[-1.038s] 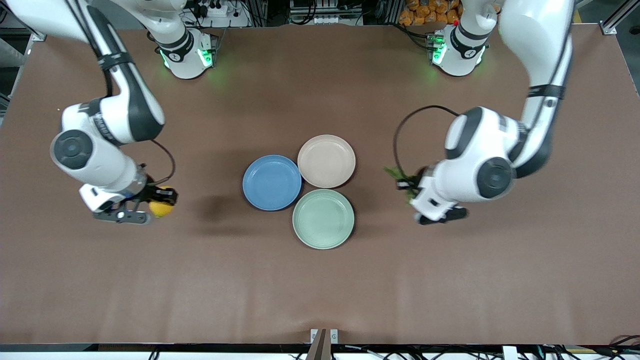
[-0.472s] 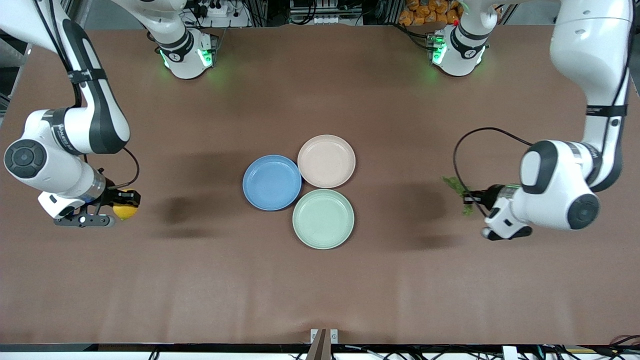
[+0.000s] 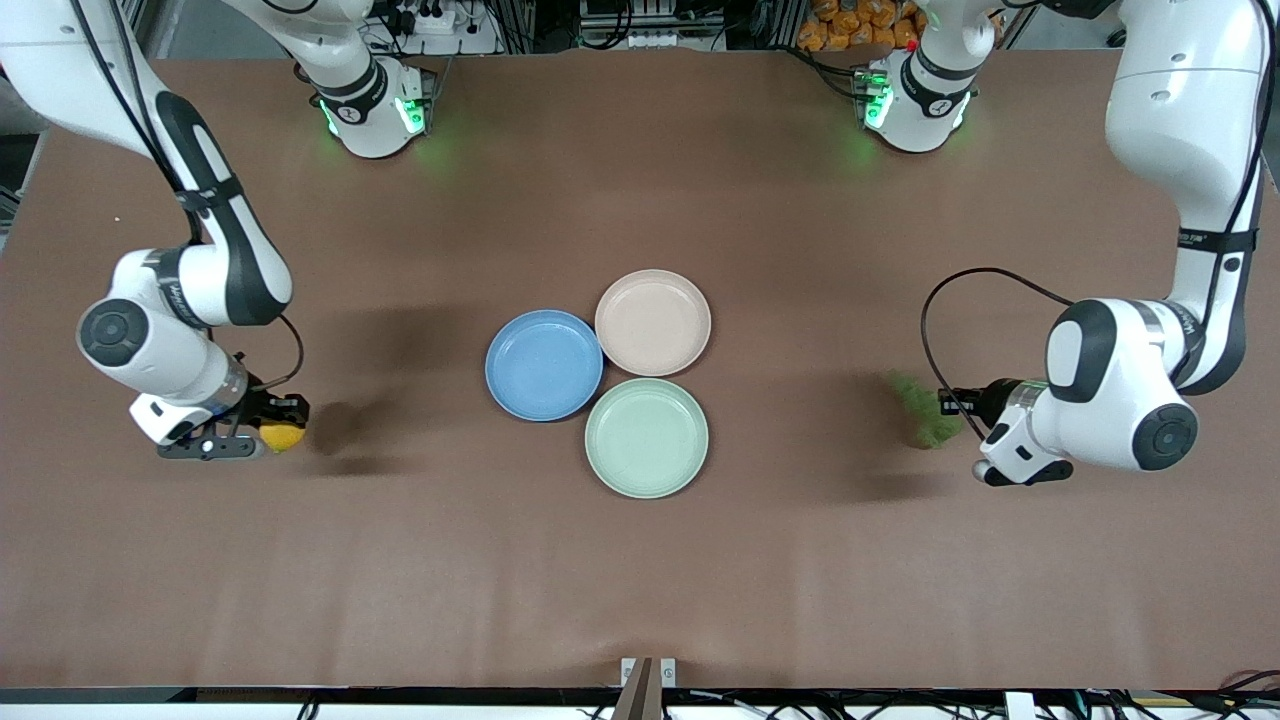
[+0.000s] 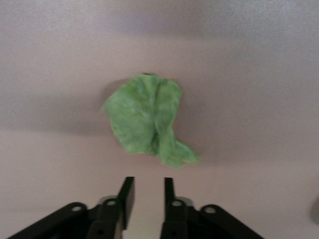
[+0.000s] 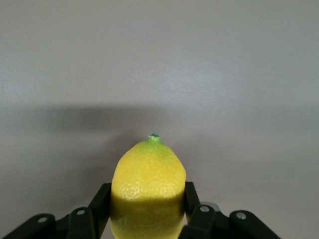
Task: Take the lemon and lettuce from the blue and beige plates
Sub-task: 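Carry the lemon and lettuce outward from the plates with both grippers, then open both grippers to set the lemon and lettuce on the table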
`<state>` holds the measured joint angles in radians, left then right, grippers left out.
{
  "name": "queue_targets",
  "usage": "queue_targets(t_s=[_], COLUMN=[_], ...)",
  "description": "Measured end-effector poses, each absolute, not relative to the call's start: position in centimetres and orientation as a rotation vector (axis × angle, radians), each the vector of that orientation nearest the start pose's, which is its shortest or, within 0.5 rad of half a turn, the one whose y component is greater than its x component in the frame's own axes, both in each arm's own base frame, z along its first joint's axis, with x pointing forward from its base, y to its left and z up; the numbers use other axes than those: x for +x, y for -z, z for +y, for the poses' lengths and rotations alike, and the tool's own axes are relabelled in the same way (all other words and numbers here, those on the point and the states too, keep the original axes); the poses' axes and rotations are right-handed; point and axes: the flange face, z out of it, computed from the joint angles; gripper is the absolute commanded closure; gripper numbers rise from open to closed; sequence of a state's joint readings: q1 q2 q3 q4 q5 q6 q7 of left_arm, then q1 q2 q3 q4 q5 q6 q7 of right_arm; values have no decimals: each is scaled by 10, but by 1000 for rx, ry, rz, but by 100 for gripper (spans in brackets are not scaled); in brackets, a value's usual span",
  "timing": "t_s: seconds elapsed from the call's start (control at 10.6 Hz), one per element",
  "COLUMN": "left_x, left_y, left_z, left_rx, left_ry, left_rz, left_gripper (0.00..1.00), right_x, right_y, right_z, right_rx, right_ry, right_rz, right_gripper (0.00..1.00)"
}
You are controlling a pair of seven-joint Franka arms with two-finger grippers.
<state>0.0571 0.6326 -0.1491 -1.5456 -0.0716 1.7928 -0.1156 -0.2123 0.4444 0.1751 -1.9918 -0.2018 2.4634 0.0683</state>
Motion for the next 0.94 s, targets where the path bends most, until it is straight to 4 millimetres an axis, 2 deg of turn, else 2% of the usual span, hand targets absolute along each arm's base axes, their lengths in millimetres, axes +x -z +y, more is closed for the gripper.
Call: queue_targets(t_s=[0.19, 0.28, 0.38, 0.47, 0.75, 0.94], left_x=[658, 662, 669, 676, 687, 684], left_y=[-263, -270, -285, -305, -386, -431], left_z=[-56, -58, -58, -57, -55, -52], left_rx=[-3197, -3204, -3215, -3227, -3247, -3224], left_ry=[-618, -590, -540, -479, -255, -141], left_rz=[-95, -90, -88, -89, -77, -60], left_gripper=[0, 0, 0, 0, 0, 0], right_x=[605, 600, 597, 596, 600, 614], right_y=[-227, -220, -213, -209, -215, -244], right_z=[-22, -19, -17, -15, -15, -14], right_rx=[-3183, -3179, -3175, -3173, -3172, -3186], right_ry=[64, 62, 58, 53, 80, 101], right_rz=[-58, -63, -69, -73, -71, -72], right_gripper=[100, 100, 58, 1, 0, 0])
